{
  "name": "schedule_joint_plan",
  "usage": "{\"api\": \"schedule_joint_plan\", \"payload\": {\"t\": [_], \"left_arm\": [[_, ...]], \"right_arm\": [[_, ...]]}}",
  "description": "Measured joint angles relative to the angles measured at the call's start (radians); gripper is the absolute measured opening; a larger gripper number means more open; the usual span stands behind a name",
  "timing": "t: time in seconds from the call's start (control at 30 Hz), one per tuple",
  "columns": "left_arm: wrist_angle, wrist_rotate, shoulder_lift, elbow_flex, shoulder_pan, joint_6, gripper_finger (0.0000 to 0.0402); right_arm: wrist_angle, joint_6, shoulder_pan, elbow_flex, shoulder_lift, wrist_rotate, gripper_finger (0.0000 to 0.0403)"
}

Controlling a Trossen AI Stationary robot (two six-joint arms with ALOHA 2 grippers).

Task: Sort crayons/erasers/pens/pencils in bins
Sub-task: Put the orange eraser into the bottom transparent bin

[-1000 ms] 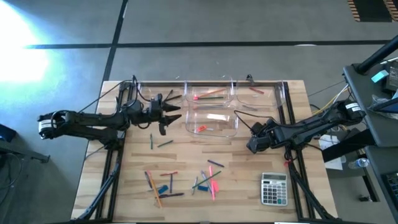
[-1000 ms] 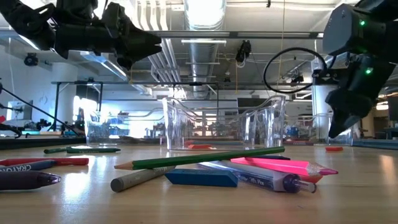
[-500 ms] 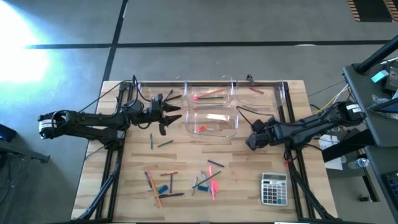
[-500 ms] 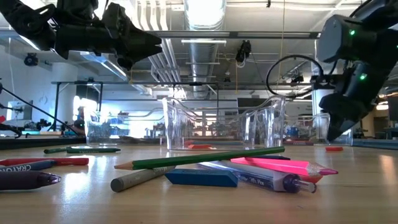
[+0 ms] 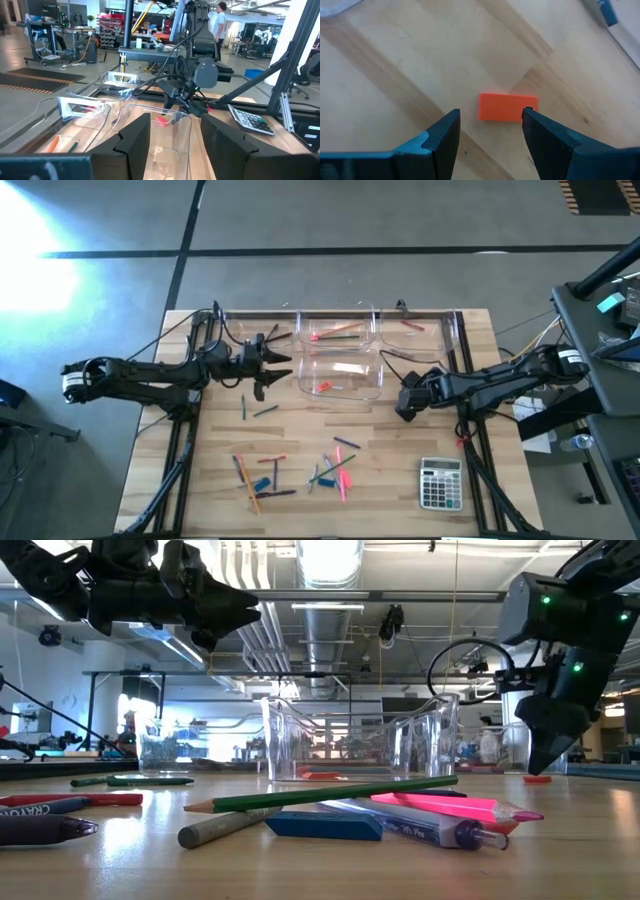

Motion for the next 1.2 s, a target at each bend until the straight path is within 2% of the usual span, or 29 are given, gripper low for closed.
{"api": "schedule_joint_plan", "payload": {"t": [0.3,0.63,0.8,1.03,1.2], "left_arm": [[0.001,0.0,0.002,0.0,0.0,-0.003,0.0161],[0.001,0.0,0.002,0.0,-0.001,-0.003,0.0161],[0.001,0.0,0.002,0.0,-0.001,-0.004,0.0161],[-0.007,0.0,0.002,0.0,-0.001,-0.005,0.0161],[-0.02,0.0,0.002,0.0,-0.001,-0.005,0.0161]], "right_arm": [[0.007,-0.004,-0.001,0.0,0.0,0.001,0.0203],[0.003,-0.114,-0.001,0.056,-0.001,-0.004,0.02],[-0.027,-0.179,0.002,0.147,-0.001,-0.004,0.0148],[-0.129,-0.23,0.002,0.26,-0.002,-0.005,0.0022],[-0.15,-0.233,0.002,0.283,-0.002,-0.006,0.0027]]}}
